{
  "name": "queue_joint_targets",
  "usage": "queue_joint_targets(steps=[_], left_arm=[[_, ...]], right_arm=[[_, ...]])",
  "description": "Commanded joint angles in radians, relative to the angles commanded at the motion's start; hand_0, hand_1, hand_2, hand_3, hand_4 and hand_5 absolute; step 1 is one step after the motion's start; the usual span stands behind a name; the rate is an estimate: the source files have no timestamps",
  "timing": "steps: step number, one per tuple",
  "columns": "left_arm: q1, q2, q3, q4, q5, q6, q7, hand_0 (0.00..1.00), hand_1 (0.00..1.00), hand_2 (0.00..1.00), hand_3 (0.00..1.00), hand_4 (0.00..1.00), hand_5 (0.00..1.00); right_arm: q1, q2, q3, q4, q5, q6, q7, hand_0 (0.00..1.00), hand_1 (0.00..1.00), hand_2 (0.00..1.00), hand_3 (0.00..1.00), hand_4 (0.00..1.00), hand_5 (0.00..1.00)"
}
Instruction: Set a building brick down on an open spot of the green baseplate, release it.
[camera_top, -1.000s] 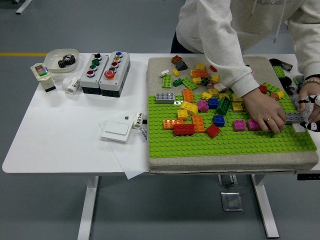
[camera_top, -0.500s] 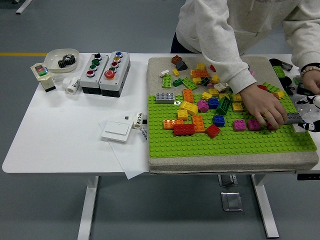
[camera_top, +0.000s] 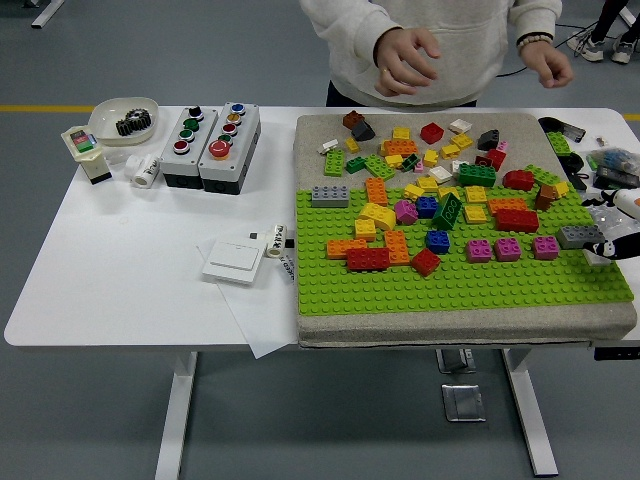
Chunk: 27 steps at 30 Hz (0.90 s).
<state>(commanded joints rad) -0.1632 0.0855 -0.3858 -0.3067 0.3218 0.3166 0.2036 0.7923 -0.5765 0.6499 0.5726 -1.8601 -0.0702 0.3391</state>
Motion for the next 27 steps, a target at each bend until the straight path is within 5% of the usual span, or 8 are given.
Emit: queue_joint_targets(steps=[8, 14, 15, 27], left_arm=[[-0.008, 0.000, 0.008, -0.002, -0.018, 0.004, -0.003, 0.605, 0.680, 0.645, 0.549, 0.566, 0.607], [-0.014, 0.000, 0.005, -0.004, -0.013, 0.005, 0.001, 0.606, 0.681, 0.647, 0.548, 0.566, 0.606], [-0.015, 0.001, 0.003, -0.004, -0.009, 0.005, 0.003, 0.606, 0.682, 0.647, 0.549, 0.566, 0.606], [-0.029, 0.000, -0.002, -0.008, 0.004, 0.007, 0.009, 0.604, 0.684, 0.652, 0.549, 0.566, 0.607]], right_arm=[[0.020, 0.056, -0.046, -0.088, 0.003, -0.058, -0.004, 0.818, 0.794, 0.820, 0.804, 0.785, 0.460], [0.021, 0.079, -0.063, -0.121, 0.003, -0.091, -0.002, 0.800, 0.776, 0.804, 0.772, 0.782, 0.459], [0.021, 0.082, -0.065, -0.126, 0.005, -0.098, -0.002, 0.772, 0.742, 0.772, 0.707, 0.772, 0.468], [0.020, 0.108, -0.078, -0.171, 0.003, -0.147, -0.015, 0.761, 0.729, 0.760, 0.677, 0.762, 0.469]])
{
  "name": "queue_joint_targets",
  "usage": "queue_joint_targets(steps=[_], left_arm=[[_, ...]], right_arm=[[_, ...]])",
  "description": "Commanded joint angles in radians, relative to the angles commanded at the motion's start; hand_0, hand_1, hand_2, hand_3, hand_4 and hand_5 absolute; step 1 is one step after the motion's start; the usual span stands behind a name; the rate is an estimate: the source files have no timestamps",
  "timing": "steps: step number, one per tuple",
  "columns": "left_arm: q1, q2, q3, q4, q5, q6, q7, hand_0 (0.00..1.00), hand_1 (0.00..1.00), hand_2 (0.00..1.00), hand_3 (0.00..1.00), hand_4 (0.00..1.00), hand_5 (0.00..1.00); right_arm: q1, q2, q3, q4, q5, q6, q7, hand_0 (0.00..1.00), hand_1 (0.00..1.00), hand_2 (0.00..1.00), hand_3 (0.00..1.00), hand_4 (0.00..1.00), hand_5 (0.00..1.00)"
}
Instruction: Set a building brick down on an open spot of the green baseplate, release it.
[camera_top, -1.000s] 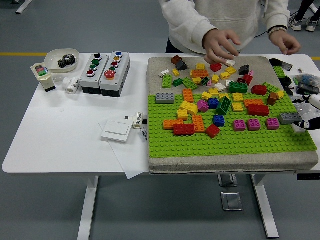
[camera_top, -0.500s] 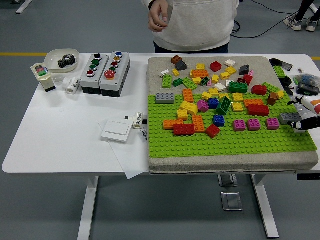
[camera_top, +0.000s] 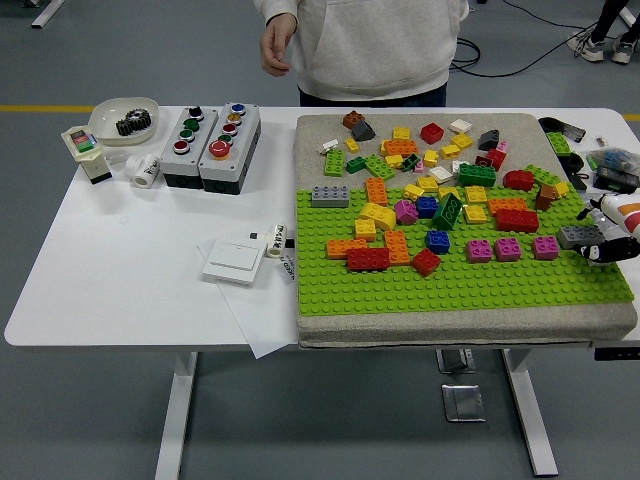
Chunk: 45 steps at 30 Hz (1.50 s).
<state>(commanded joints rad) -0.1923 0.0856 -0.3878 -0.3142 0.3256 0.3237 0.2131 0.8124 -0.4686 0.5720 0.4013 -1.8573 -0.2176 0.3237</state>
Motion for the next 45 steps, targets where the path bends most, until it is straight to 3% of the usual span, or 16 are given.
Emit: queue_joint_targets(steps=[29, 45], left_arm=[[-0.021, -0.005, -0.006, -0.010, 0.020, -0.002, 0.010, 0.607, 0.686, 0.650, 0.549, 0.564, 0.607], [-0.027, -0.006, -0.010, -0.013, 0.034, -0.004, 0.016, 0.606, 0.687, 0.650, 0.550, 0.564, 0.607]], right_arm=[[0.000, 0.017, -0.026, -0.038, 0.010, -0.018, -0.001, 0.759, 0.741, 0.773, 0.712, 0.731, 0.459], [-0.009, 0.014, -0.031, -0.046, 0.001, -0.045, -0.001, 0.651, 0.648, 0.719, 0.613, 0.704, 0.476]])
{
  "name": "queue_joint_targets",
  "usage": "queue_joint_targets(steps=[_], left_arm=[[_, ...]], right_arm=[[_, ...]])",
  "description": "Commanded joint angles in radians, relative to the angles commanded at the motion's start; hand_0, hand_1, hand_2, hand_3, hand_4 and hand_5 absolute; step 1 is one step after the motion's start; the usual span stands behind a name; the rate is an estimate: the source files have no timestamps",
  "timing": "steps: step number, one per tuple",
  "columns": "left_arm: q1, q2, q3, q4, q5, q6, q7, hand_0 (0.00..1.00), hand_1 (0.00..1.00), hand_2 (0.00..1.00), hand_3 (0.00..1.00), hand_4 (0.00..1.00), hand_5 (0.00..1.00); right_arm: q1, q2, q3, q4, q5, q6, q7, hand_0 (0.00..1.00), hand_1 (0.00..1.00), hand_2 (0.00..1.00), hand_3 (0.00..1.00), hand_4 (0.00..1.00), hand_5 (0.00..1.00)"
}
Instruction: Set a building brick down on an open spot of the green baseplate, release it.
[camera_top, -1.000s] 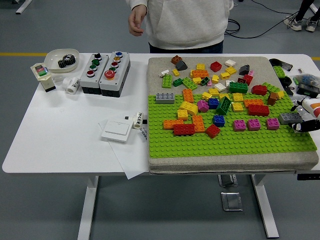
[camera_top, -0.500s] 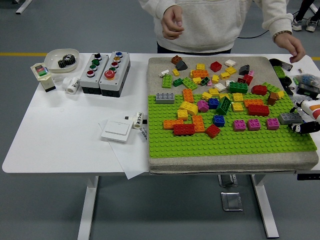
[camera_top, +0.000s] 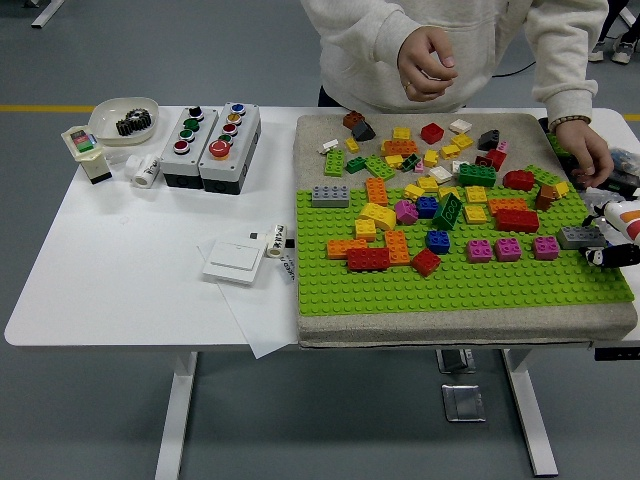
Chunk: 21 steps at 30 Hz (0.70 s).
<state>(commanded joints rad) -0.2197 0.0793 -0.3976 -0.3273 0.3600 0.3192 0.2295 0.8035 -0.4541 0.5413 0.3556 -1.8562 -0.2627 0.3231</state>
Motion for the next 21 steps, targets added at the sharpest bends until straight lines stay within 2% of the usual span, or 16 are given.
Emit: queue_joint_targets(steps=[8, 9, 14, 15, 20, 21], left_arm=[[-0.002, -0.001, 0.001, -0.002, 0.000, -0.001, 0.000, 0.606, 0.685, 0.650, 0.549, 0.564, 0.607], [-0.002, -0.001, 0.001, -0.002, 0.000, -0.001, 0.000, 0.606, 0.686, 0.650, 0.549, 0.564, 0.607], [-0.005, -0.001, 0.003, -0.002, -0.002, 0.000, 0.000, 0.606, 0.686, 0.650, 0.549, 0.564, 0.607], [-0.006, -0.001, 0.003, -0.002, -0.002, 0.000, 0.000, 0.606, 0.685, 0.650, 0.550, 0.564, 0.609], [-0.009, -0.001, 0.007, -0.003, -0.008, 0.000, -0.003, 0.606, 0.685, 0.650, 0.550, 0.564, 0.609], [-0.009, -0.001, 0.008, -0.003, -0.010, 0.000, -0.003, 0.607, 0.686, 0.651, 0.550, 0.563, 0.607]], right_arm=[[-0.006, 0.001, -0.006, -0.001, 0.001, -0.011, 0.005, 0.640, 0.641, 0.712, 0.608, 0.700, 0.480], [-0.005, 0.002, -0.007, 0.000, 0.001, -0.013, 0.006, 0.595, 0.613, 0.687, 0.580, 0.691, 0.483], [-0.002, 0.003, -0.011, 0.002, 0.002, -0.024, 0.009, 0.595, 0.613, 0.687, 0.580, 0.691, 0.483], [-0.002, 0.003, -0.011, 0.002, 0.002, -0.025, 0.009, 0.516, 0.556, 0.645, 0.556, 0.674, 0.487], [-0.001, 0.002, -0.012, 0.001, 0.002, -0.041, 0.010, 0.516, 0.556, 0.645, 0.556, 0.674, 0.487], [-0.001, 0.002, -0.013, 0.001, 0.003, -0.044, 0.010, 0.424, 0.502, 0.600, 0.541, 0.661, 0.502]])
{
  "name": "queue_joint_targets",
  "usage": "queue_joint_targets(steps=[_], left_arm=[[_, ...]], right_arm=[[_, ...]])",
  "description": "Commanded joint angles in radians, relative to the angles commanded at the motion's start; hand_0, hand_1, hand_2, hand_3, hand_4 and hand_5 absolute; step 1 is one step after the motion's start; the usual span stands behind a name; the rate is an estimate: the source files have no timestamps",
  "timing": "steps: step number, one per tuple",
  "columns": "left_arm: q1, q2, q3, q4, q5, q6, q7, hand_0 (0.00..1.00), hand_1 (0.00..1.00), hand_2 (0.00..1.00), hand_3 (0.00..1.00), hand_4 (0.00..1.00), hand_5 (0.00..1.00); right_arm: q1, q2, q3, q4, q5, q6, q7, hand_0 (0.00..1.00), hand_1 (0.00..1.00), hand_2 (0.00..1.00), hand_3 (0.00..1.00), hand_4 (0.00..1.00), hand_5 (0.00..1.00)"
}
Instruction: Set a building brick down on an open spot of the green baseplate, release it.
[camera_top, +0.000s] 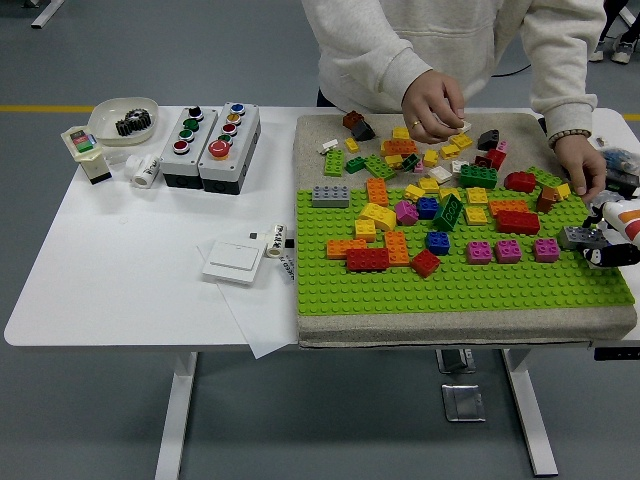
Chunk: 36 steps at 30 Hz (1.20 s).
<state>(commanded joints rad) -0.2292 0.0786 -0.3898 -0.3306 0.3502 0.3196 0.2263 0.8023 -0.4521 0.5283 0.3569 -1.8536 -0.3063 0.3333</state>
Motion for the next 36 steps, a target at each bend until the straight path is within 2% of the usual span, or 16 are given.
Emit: queue_joint_targets(steps=[11, 23, 30, 36], left_arm=[[-0.002, -0.001, 0.007, -0.001, -0.009, -0.001, -0.004, 0.607, 0.686, 0.650, 0.550, 0.564, 0.607], [0.003, -0.001, 0.006, 0.002, -0.014, -0.002, -0.006, 0.607, 0.684, 0.647, 0.549, 0.564, 0.606], [0.006, -0.001, 0.011, 0.005, -0.026, -0.002, -0.012, 0.608, 0.684, 0.644, 0.550, 0.564, 0.607], [0.013, -0.002, 0.011, 0.007, -0.030, -0.001, -0.015, 0.607, 0.683, 0.646, 0.549, 0.564, 0.607]], right_arm=[[-0.008, -0.002, 0.001, 0.002, 0.006, -0.009, 0.006, 0.396, 0.494, 0.589, 0.532, 0.657, 0.503], [-0.011, -0.017, 0.026, 0.036, 0.020, -0.024, 0.027, 0.362, 0.482, 0.584, 0.525, 0.645, 0.501], [-0.020, -0.037, 0.052, 0.095, 0.010, -0.022, 0.032, 0.338, 0.475, 0.574, 0.522, 0.630, 0.497], [-0.044, -0.071, 0.104, 0.196, 0.007, -0.023, 0.031, 0.334, 0.473, 0.572, 0.520, 0.626, 0.491]])
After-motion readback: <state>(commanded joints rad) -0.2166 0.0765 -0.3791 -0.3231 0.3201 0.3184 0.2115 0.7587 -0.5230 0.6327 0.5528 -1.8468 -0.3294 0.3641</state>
